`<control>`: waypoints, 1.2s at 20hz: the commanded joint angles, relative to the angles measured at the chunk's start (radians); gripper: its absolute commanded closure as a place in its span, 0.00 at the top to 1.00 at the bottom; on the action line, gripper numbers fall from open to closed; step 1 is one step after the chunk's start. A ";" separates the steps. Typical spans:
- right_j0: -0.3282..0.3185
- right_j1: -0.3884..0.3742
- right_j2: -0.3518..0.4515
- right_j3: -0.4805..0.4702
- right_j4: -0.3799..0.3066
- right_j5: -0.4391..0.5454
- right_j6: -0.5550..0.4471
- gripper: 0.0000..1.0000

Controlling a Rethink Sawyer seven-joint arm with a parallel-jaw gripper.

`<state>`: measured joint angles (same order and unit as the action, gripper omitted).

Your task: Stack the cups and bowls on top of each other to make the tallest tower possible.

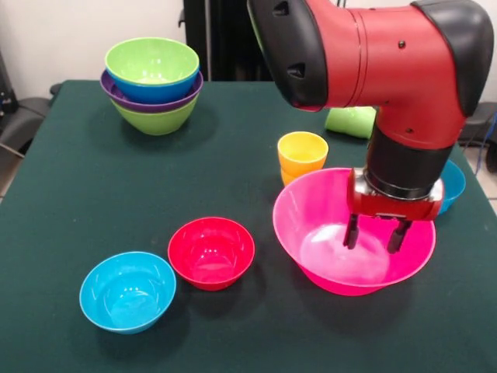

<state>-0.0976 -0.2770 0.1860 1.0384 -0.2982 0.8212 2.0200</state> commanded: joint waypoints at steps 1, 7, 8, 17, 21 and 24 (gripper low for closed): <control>0.042 -0.024 -0.017 0.024 0.013 -0.038 0.160 1.00; 0.058 -0.044 -0.033 0.054 0.045 -0.034 0.164 1.00; 0.064 -0.054 -0.038 0.069 0.053 -0.035 0.172 1.00; 0.102 -0.068 -0.067 0.132 0.113 -0.076 0.214 1.00; 0.120 -0.050 -0.083 0.133 0.129 -0.102 0.231 1.00; 0.127 -0.037 -0.092 0.135 0.145 -0.119 0.231 1.00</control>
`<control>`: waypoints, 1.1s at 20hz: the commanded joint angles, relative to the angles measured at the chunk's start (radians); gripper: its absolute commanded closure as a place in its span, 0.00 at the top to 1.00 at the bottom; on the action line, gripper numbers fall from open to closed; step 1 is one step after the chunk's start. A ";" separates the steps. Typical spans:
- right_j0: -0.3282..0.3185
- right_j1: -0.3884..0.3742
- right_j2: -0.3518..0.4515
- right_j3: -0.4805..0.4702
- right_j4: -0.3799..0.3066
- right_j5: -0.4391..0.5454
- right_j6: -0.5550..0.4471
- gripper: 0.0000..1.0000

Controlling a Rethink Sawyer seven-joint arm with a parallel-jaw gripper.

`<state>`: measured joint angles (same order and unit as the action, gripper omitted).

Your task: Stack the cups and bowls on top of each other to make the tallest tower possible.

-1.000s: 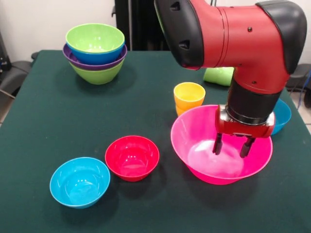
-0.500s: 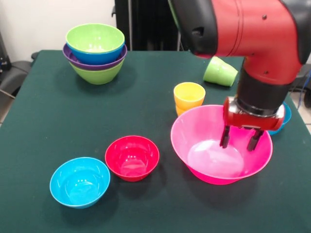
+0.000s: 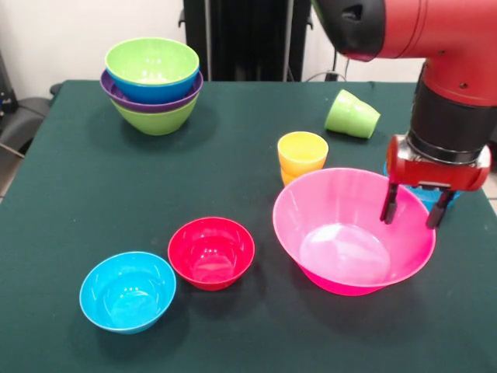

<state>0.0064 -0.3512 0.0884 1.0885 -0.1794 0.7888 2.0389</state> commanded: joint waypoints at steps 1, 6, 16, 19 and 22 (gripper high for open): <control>0.026 0.042 0.003 0.085 0.031 -0.096 0.214 1.00; 0.040 0.068 -0.018 0.069 0.039 -0.125 0.205 1.00; 0.086 0.105 -0.057 0.082 0.100 -0.177 0.266 1.00; 0.104 0.107 -0.074 0.086 0.124 -0.179 0.279 1.00; 0.115 0.108 -0.084 0.093 0.141 -0.183 0.291 1.00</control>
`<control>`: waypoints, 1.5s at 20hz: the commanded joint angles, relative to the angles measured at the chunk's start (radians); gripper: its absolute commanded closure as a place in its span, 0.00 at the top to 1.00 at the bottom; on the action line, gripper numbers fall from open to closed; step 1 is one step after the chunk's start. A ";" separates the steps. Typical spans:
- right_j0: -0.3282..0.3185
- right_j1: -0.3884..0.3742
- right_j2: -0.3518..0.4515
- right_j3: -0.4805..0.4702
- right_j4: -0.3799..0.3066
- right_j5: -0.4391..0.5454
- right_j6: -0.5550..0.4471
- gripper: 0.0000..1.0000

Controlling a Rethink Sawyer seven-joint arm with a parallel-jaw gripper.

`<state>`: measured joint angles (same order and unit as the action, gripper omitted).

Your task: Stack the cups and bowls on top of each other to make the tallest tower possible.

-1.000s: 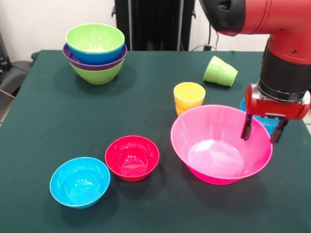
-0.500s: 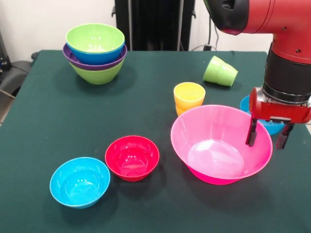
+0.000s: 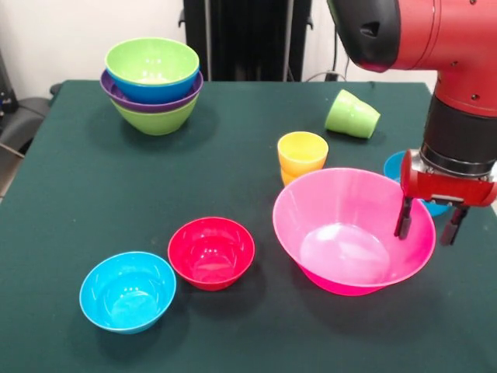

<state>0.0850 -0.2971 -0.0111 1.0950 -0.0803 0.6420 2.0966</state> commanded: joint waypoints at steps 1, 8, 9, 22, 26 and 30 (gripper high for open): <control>0.043 0.054 0.011 0.090 0.047 -0.040 0.238 1.00; 0.071 0.043 -0.011 0.116 0.080 -0.042 0.270 1.00; 0.070 0.051 -0.010 0.111 0.084 -0.045 0.263 1.00; 0.028 0.154 0.014 0.027 0.097 -0.108 0.174 1.00; 0.033 0.132 0.007 0.050 0.099 -0.123 0.171 1.00; 0.038 0.132 -0.008 0.035 0.095 -0.130 0.172 1.00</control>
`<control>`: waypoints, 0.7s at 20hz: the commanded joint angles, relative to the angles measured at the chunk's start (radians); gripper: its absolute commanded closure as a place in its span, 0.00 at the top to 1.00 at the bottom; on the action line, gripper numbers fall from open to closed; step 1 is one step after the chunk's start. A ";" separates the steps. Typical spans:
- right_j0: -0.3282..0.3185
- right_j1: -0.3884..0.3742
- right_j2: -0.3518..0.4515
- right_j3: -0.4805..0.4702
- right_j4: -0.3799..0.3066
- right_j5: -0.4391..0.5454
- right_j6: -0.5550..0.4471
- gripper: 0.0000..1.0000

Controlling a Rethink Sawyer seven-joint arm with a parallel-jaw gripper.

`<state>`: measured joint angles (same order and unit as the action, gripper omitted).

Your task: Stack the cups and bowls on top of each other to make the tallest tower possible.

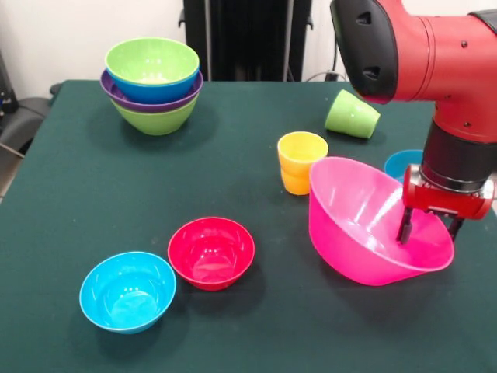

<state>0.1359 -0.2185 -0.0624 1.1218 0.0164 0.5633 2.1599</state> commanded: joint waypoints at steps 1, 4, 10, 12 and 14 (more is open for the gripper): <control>-0.012 0.054 0.040 0.001 -0.005 -0.044 0.101 1.00; -0.011 0.053 0.033 -0.003 -0.012 -0.046 0.094 0.00; 0.001 0.058 0.012 -0.010 -0.016 -0.067 0.098 0.00; 0.003 0.059 0.009 -0.016 -0.015 -0.061 0.092 0.00; 0.005 0.050 0.004 -0.014 -0.012 -0.071 0.099 0.00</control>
<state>0.1358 -0.2467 -0.1281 1.0978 0.0150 0.5630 2.1599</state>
